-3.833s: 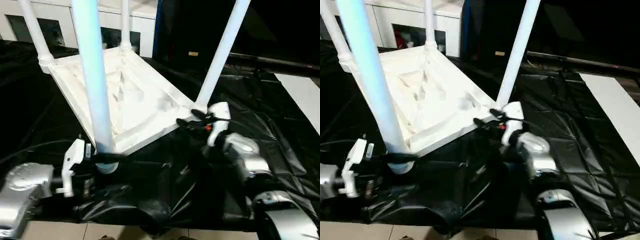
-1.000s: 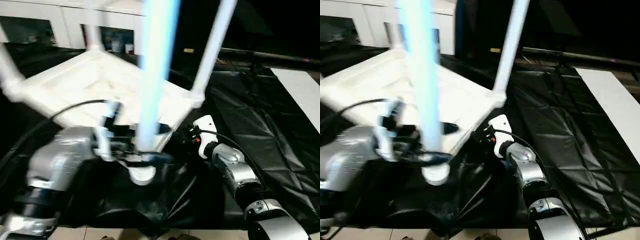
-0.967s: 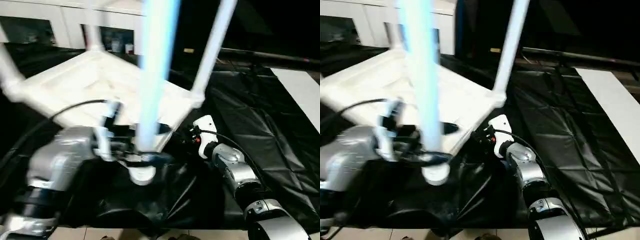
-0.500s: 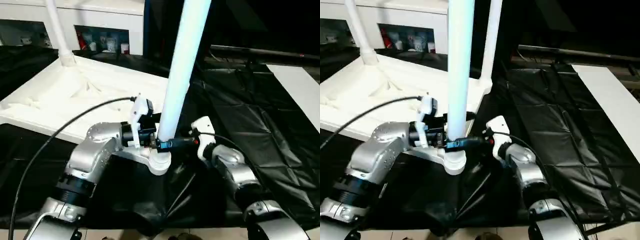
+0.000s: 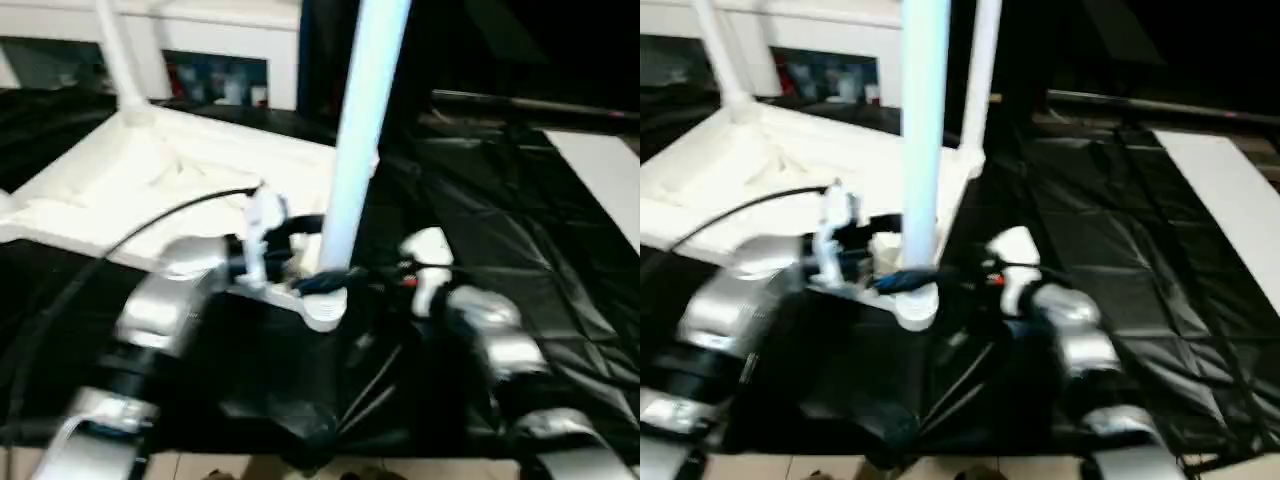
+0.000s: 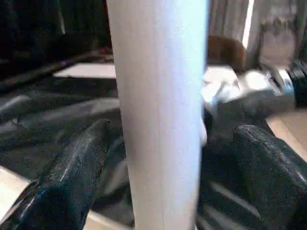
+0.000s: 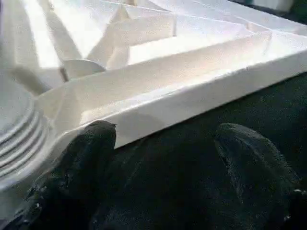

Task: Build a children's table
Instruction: Rotate table base

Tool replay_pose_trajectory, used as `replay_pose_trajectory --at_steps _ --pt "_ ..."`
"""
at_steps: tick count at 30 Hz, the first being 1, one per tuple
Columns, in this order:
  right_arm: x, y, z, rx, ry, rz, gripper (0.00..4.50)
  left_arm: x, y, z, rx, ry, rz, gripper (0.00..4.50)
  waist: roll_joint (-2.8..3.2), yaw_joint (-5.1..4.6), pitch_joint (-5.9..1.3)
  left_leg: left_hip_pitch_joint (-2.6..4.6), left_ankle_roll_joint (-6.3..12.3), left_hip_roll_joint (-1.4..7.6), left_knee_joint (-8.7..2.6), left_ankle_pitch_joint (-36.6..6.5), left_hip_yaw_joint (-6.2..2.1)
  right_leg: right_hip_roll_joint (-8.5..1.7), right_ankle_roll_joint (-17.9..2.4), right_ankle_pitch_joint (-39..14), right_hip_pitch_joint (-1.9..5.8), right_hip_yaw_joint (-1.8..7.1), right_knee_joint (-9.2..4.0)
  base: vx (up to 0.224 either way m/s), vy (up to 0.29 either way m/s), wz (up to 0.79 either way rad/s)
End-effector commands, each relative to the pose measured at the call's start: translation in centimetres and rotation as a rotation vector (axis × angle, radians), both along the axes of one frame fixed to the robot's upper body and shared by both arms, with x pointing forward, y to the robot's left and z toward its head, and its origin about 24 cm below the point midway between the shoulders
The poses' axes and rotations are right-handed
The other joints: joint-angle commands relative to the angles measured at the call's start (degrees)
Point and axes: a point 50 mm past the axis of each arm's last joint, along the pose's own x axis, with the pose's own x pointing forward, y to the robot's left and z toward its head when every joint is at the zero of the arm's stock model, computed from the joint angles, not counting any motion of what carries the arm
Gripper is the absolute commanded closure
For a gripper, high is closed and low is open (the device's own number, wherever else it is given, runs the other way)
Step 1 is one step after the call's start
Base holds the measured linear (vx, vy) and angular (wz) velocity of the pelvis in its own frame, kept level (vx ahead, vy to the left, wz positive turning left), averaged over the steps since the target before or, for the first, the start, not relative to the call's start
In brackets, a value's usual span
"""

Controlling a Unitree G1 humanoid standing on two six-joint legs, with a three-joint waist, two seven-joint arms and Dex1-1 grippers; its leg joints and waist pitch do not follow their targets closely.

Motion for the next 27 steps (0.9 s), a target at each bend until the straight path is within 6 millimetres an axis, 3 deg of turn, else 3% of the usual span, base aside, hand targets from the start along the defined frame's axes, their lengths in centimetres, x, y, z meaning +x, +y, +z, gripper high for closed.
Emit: replay_pose_trajectory --at_steps 1,2,5,11,20,21,23,25,27 --pt "-0.4 -1.2 0.4 -0.019 0.007 0.041 0.74 -0.1 1.1 -0.9 0.135 0.033 -0.066 0.06 1.44 0.03 -4.15 0.46 2.5 0.66 -3.86 -10.1 0.41 -2.88 -14.8 -3.7 3.36 1.69 -3.76 0.0 0.0 0.0" --pt "-0.4 -1.2 0.4 -0.02 0.008 0.044 0.74 -0.1 1.2 -1.0 0.143 0.035 -0.069 0.06 1.39 0.02 -4.14 0.48 2.29 0.58 -3.9 -10.2 0.4 -2.82 -14.6 -4.4 3.38 1.67 -3.87 0.0 0.0 0.0" --pt "-1.1 -2.4 0.9 -0.082 0.017 0.125 0.74 0.8 3.9 -2.7 0.443 0.029 -0.068 0.33 1.65 0.1 -4.15 0.5 1.57 0.52 -3.93 -10.8 0.25 -2.88 -13.1 -6.6 3.39 1.74 -4.19 0.0 0.0 0.0" --pt "-2.0 -3.4 1.4 -0.17 0.039 0.227 0.74 2.6 4.9 -2.7 0.616 -0.085 0.007 0.81 1.7 0.42 -4.49 0.19 1.99 0.52 -3.62 -8.5 0.21 -3.07 -14.6 -1.3 3.82 1.69 -3.67 0.0 0.0 0.0" --pt "-2.6 -4.2 2.0 -0.194 0.073 0.279 0.74 3.7 4.3 -2.2 0.638 -0.086 -0.028 1.26 1.56 0.83 -4.46 0.18 2.01 0.53 -3.45 -8.8 0.32 -3.12 -15.6 -2.2 3.84 1.63 -3.74 0.0 0.0 0.0" --pt "-2.7 -4.2 2.0 -0.197 0.076 0.282 0.74 3.7 4.3 -2.2 0.645 -0.082 -0.037 1.6 1.47 0.95 -4.46 0.19 2.12 0.53 -3.42 -8.9 0.33 -3.1 -15.7 -2.1 3.83 1.59 -3.75 0.0 0.0 0.0" --pt "-2.8 -4.3 2.2 -0.2 0.08 0.288 0.74 4.0 4.3 -2.3 0.664 -0.079 -0.046 1.65 1.67 1.13 -4.47 0.11 2.22 0.52 -3.39 -8.5 0.28 -3.15 -16.0 -1.4 3.88 1.58 -3.68 0.0 0.0 0.0" --pt "-2.9 -4.4 2.3 -0.201 0.081 0.291 0.74 4.1 4.3 -2.4 0.672 -0.077 -0.046 1.63 1.48 1.26 -4.49 0.16 2.45 0.43 -3.35 -8.4 0.33 -3.06 -15.8 -1.3 3.98 1.59 -3.79 0.0 0.0 0.0" --pt "-2.9 -4.4 2.5 -0.2 0.08 0.297 0.74 4.4 4.4 -2.3 0.681 -0.082 -0.037 2.02 1.56 1.3 -4.54 0.14 2.49 0.46 -3.34 -8.3 0.31 -3.1 -15.8 -0.8 3.98 1.57 -3.74 0.0 0.0 0.0"
